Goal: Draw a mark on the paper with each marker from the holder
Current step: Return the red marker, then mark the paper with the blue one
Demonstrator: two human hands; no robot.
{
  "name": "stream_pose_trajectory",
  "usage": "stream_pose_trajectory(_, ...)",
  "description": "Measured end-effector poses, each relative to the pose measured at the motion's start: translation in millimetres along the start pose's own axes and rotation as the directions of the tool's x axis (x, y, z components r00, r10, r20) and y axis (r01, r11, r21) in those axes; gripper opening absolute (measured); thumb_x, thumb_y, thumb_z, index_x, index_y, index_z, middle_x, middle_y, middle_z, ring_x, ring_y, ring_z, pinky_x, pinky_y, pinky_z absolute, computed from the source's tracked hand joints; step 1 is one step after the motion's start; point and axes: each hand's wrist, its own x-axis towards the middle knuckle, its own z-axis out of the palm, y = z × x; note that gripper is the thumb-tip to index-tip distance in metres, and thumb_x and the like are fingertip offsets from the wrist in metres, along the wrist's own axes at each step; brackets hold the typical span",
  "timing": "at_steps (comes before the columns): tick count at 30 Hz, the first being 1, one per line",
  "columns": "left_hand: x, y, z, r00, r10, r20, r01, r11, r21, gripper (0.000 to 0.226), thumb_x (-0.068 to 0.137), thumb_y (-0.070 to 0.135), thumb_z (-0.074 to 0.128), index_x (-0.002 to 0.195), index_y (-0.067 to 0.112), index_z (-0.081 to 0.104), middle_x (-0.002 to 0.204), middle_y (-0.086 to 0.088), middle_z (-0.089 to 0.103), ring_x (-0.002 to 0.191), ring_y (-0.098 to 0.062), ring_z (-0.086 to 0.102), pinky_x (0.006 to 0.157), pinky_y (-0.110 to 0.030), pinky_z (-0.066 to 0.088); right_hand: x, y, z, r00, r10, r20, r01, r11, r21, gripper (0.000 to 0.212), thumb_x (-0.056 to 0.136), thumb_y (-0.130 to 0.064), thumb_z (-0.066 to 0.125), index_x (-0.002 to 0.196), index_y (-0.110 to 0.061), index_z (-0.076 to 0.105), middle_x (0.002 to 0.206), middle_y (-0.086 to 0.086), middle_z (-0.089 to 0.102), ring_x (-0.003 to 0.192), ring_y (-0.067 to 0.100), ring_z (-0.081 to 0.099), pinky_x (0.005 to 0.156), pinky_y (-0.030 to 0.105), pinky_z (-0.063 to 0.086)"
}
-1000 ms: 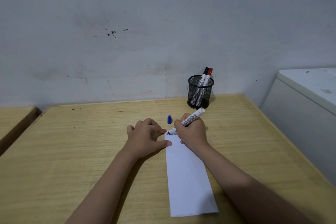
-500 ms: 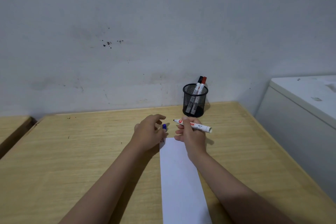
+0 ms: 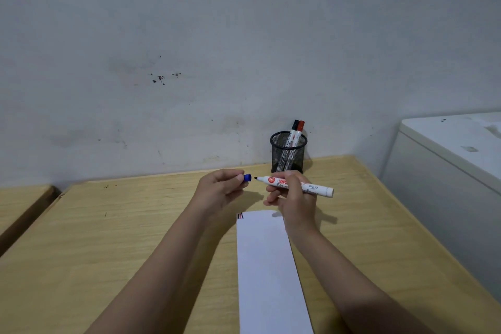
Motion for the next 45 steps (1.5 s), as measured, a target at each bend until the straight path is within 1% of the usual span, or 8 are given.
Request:
stream_pose_trajectory(9, -15, 8, 10, 0.990, -0.001, 0.144, -0.007, 0.998, 0.055, 0.012, 0.083, 0.000, 0.061, 0.084, 0.009, 0.070, 0.069, 0.001, 0.073, 0.068, -0.010, 0.070, 0.066, -0.021, 0.057, -6, -5, 4, 0.998, -0.035, 0.043, 0.038, 0.996, -0.078, 0.023, 0.085, -0.015, 0.048, 0.070, -0.005, 0.062, 0.052, 0.004, 0.061, 0.041, 0.015, 0.050, 0.044, 0.028, 0.046)
stream_pose_trajectory(18, -24, 35, 13, 0.966, 0.194, 0.172, -0.221, 0.962, 0.158, 0.014, 0.079, -0.003, 0.065, 0.073, 0.008, 0.073, 0.068, -0.007, 0.070, 0.064, -0.015, 0.065, 0.073, -0.023, 0.056, -5, -29, 20, 0.992, -0.120, 0.028, 0.122, 0.990, -0.077, 0.030, 0.091, -0.005, 0.049, 0.063, -0.009, 0.059, 0.054, 0.002, 0.062, 0.038, 0.014, 0.053, 0.034, 0.024, 0.046)
stream_pose_trajectory(25, -22, 42, 13, 0.963, 0.269, -0.030, -0.264, 0.957, 0.118, 0.012, 0.080, 0.002, 0.067, 0.076, 0.012, 0.073, 0.069, -0.007, 0.067, 0.072, -0.019, 0.059, 0.078, -0.031, 0.050, 4, -36, 18, 0.987, 0.143, 0.071, -0.118, 0.952, -0.282, 0.054, 0.082, -0.057, 0.058, 0.068, -0.005, 0.059, 0.054, 0.008, 0.059, 0.035, 0.015, 0.045, 0.040, 0.025, 0.042)
stream_pose_trajectory(28, -16, 50, 16, 0.900, 0.405, -0.159, -0.358, 0.897, 0.258, 0.008, 0.078, 0.007, 0.070, 0.076, 0.014, 0.073, 0.066, -0.004, 0.067, 0.062, -0.012, 0.058, 0.064, -0.024, 0.046, 5, -36, 10, 0.984, -0.154, 0.085, 0.176, 0.868, -0.464, 0.051, 0.079, -0.045, 0.069, 0.055, -0.005, 0.050, 0.047, 0.006, 0.051, 0.037, 0.011, 0.038, 0.044, 0.025, 0.036)
stream_pose_trajectory(30, -13, 57, 23, 0.866, 0.473, -0.162, -0.387, 0.839, 0.381, 0.004, 0.076, 0.010, 0.071, 0.077, 0.014, 0.073, 0.067, -0.003, 0.067, 0.057, -0.008, 0.055, 0.054, -0.017, 0.043, 11, -40, 5, 0.893, -0.405, 0.198, 0.446, 0.728, -0.521, 0.034, 0.075, -0.029, 0.077, 0.062, -0.008, 0.054, 0.053, 0.000, 0.052, 0.046, 0.008, 0.043, 0.050, 0.021, 0.038)
stream_pose_trajectory(32, -10, 66, 35, 0.859, 0.497, -0.121, -0.399, 0.800, 0.448, 0.006, 0.074, 0.012, 0.072, 0.079, 0.013, 0.073, 0.069, -0.005, 0.068, 0.056, -0.007, 0.056, 0.053, -0.016, 0.043, 24, -48, 2, 0.805, -0.487, 0.340, 0.583, 0.537, -0.610, 0.022, 0.071, -0.023, 0.079, 0.073, -0.009, 0.063, 0.069, 0.002, 0.063, 0.063, 0.011, 0.055, 0.060, 0.019, 0.043)
stream_pose_trajectory(39, 11, 85, 70, 0.882, 0.467, -0.062, -0.405, 0.818, 0.408, 0.011, 0.068, 0.016, 0.075, 0.077, 0.013, 0.070, 0.066, -0.006, 0.068, 0.066, -0.019, 0.064, 0.064, -0.028, 0.049, 61, -70, -9, 0.741, -0.469, 0.481, 0.666, 0.419, -0.617, 0.020, 0.072, -0.015, 0.077, 0.089, -0.009, 0.069, 0.082, 0.001, 0.069, 0.072, 0.014, 0.063, 0.070, 0.030, 0.052)
stream_pose_trajectory(45, 35, 71, 87, 0.824, 0.554, -0.121, -0.438, 0.757, 0.484, 0.042, 0.073, 0.045, 0.072, 0.101, 0.015, 0.068, 0.098, 0.002, 0.071, 0.086, -0.009, 0.066, 0.071, -0.021, 0.050, 91, -94, -16, 0.818, -0.496, 0.291, 0.563, 0.585, -0.584, 0.059, 0.077, -0.008, 0.072, 0.130, -0.028, 0.052, 0.075, -0.008, 0.063, 0.062, 0.009, 0.064, 0.065, 0.017, 0.055)
